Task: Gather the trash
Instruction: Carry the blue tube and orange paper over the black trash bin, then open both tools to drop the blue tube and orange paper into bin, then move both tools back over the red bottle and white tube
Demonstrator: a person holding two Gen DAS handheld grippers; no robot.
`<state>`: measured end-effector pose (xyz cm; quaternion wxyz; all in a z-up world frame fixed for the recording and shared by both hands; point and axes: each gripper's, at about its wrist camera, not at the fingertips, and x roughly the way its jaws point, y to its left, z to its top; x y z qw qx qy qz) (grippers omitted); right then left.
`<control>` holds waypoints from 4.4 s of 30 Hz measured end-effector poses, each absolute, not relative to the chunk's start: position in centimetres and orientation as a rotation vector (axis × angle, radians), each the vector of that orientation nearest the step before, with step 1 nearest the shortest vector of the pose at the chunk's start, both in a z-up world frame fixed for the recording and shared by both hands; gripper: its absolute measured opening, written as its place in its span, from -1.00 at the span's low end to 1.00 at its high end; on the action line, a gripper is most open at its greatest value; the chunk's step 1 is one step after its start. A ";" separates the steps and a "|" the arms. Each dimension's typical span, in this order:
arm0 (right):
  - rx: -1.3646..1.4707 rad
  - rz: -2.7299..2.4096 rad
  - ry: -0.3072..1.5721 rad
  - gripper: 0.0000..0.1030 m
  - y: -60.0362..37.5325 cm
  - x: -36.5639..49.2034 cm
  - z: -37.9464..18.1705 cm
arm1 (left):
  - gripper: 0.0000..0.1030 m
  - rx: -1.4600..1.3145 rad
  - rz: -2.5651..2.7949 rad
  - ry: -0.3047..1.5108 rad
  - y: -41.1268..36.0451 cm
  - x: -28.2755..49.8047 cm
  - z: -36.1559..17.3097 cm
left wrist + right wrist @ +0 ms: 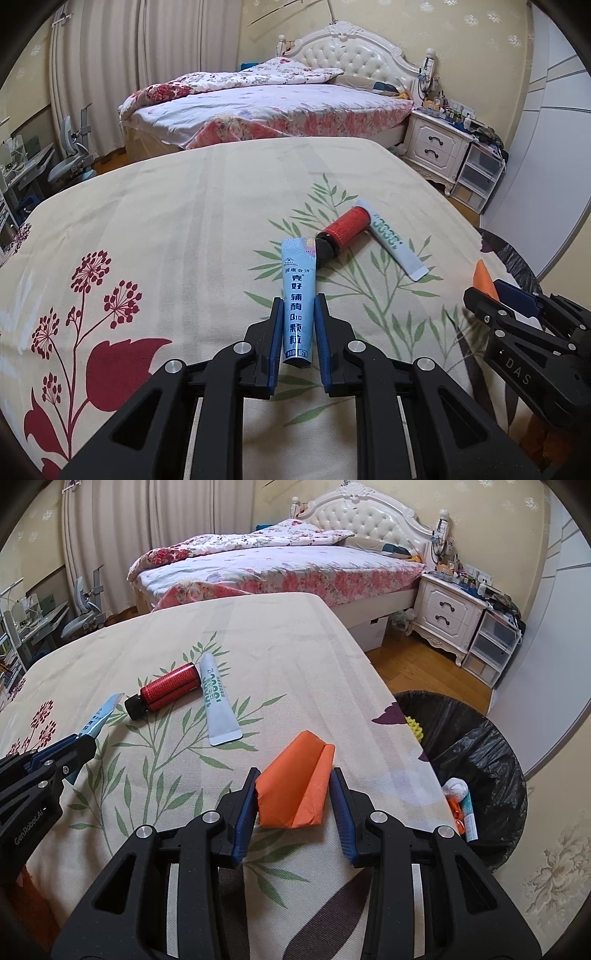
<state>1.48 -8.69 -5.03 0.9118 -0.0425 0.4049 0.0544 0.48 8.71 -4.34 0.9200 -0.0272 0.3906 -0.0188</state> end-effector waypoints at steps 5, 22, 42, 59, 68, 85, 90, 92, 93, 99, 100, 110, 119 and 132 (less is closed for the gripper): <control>-0.071 0.084 0.819 -0.28 -10.2 1.3 -4.3 | -0.66 -0.048 -0.071 0.771 7.6 0.3 -3.4; -0.003 -0.112 0.771 -0.28 -18.8 1.9 -2.3 | -0.66 0.019 -0.240 0.704 -0.2 3.1 -1.5; 0.118 -0.234 0.781 -0.28 -26.2 5.7 -4.2 | -0.66 0.145 -0.365 0.713 -10.8 8.5 -2.7; 0.162 -0.295 0.794 -0.27 -29.6 7.9 -5.9 | -0.65 0.212 -0.377 0.762 -15.0 12.3 -4.4; 0.176 -0.311 0.790 -0.19 -30.1 8.1 -6.4 | -0.29 0.212 -0.370 0.789 -15.6 13.1 -4.8; 0.173 -0.350 0.783 0.07 -30.7 7.5 -6.0 | 0.28 0.195 -0.353 0.773 -15.0 12.9 -4.3; 0.166 -0.354 0.780 0.18 -30.4 7.2 -5.8 | 0.35 0.187 -0.336 0.764 -14.1 12.3 -4.0; 0.163 -0.349 0.779 0.19 -30.1 7.1 -5.7 | 0.36 0.180 -0.327 0.765 -13.4 12.0 -3.9; 0.162 -0.346 0.779 0.19 -30.0 7.0 -5.6 | 0.36 0.176 -0.323 0.767 -13.1 11.9 -3.8; 0.147 -0.309 0.782 0.19 -28.3 6.5 -5.3 | 0.36 0.146 -0.288 0.765 -10.3 10.7 -3.2; 0.144 -0.300 0.784 0.19 -27.9 6.4 -5.3 | 0.36 0.140 -0.282 0.766 -9.8 10.5 -3.1; 0.087 -0.177 0.801 0.19 -22.7 5.9 -4.9 | 0.37 0.098 -0.182 0.766 -3.5 8.0 -2.6; 0.019 -0.033 0.799 0.19 -16.3 6.1 -4.1 | 0.37 0.038 -0.054 0.776 3.3 6.7 -2.6; -0.080 0.178 0.824 0.18 -6.3 6.9 -3.9 | 0.37 -0.036 0.106 0.797 11.5 5.1 -3.5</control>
